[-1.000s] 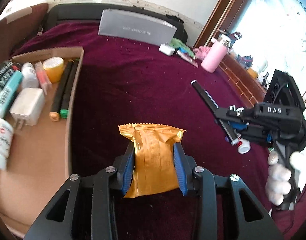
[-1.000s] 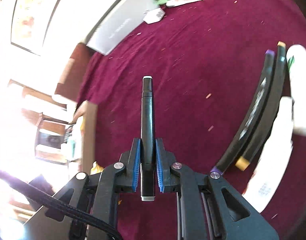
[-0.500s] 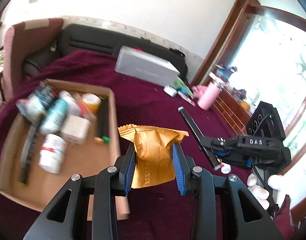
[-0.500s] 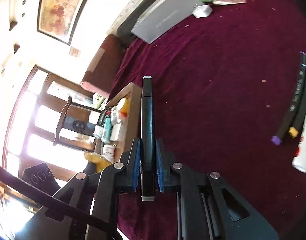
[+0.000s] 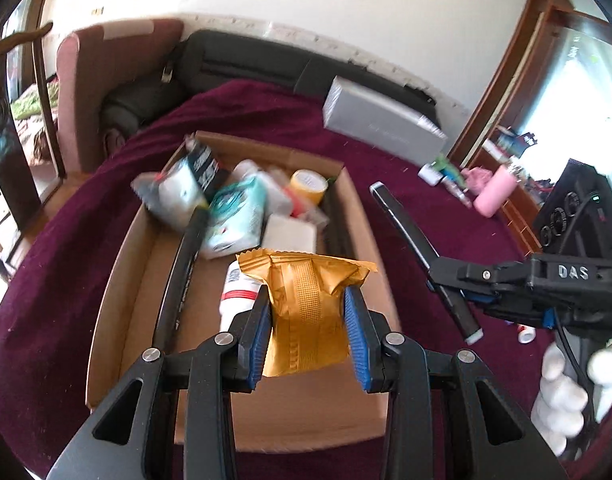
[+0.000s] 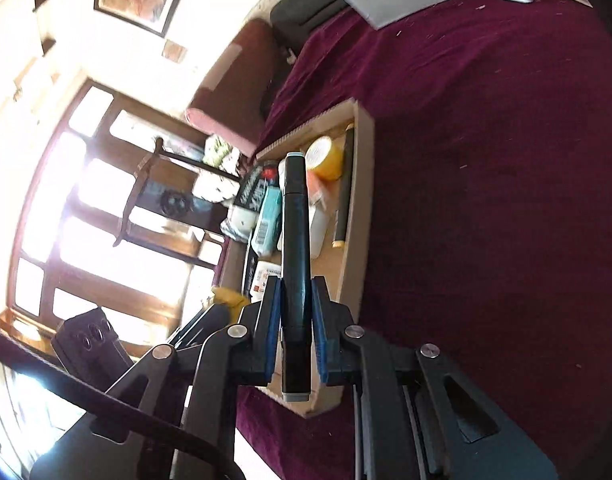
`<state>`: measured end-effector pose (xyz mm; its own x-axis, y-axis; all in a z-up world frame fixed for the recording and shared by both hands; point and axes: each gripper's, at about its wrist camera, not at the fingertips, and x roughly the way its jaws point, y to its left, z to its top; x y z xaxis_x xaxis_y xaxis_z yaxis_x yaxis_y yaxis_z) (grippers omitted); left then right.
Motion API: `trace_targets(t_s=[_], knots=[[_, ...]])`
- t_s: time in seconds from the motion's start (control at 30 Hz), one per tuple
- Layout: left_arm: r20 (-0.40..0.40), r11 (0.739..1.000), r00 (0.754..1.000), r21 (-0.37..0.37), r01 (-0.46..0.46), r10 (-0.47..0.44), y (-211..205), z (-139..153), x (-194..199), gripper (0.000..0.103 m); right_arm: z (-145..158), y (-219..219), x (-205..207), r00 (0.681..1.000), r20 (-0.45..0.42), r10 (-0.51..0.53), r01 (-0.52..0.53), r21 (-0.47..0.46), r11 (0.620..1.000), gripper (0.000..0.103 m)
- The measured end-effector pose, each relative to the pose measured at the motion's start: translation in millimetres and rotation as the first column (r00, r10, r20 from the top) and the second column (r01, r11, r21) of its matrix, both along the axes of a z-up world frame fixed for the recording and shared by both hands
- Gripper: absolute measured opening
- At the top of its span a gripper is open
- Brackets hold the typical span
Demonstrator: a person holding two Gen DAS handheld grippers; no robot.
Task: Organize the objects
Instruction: 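Carry the snack packet and marker into the box and open both tools, then move both tools back from the box toward the markers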
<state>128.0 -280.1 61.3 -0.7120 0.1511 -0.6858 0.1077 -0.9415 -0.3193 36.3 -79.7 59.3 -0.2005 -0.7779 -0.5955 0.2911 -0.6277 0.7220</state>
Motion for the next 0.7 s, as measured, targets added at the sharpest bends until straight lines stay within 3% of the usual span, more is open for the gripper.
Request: trace_targets(t_s=[0.23,0.4,0.53,0.6,0.7], knots=[[0.055,1.0,0.999,-0.003,-0.001,0.001,-6.1,-14.6,-22.3,0.031,-12.6,-45.7,-6.9,0.999,-0.036,0.022,-0.017,0.145,0.989,0.013],[0.043,0.999,0.999,0.053,-0.004,0.002,-14.6,-16.1,-21.5,0.032,-13.5,-60.5,-4.6,0.995,-0.09,0.036,-0.014,0.241,0.97,0.016],[0.043,0.994,0.999,0.109,-0.029,0.024,-26.9,-9.6,-16.3,0.032,-16.0,-56.6,-3.3,0.996,-0.074,0.053,-0.035,0.23,0.972,0.016],[0.028,0.99,0.999,0.135,-0.046,0.042,-33.1,-3.1,-11.2,0.042,-12.2,-54.1,-0.4,0.994,-0.091,0.056,-0.034,0.224,0.974,0.016],[0.006,0.99,0.999,0.128,-0.055,0.054,-34.9,6.5,-1.7,0.046,-2.2,-49.8,4.2,0.988,-0.15,0.043,-0.012,0.204,0.979,0.021]])
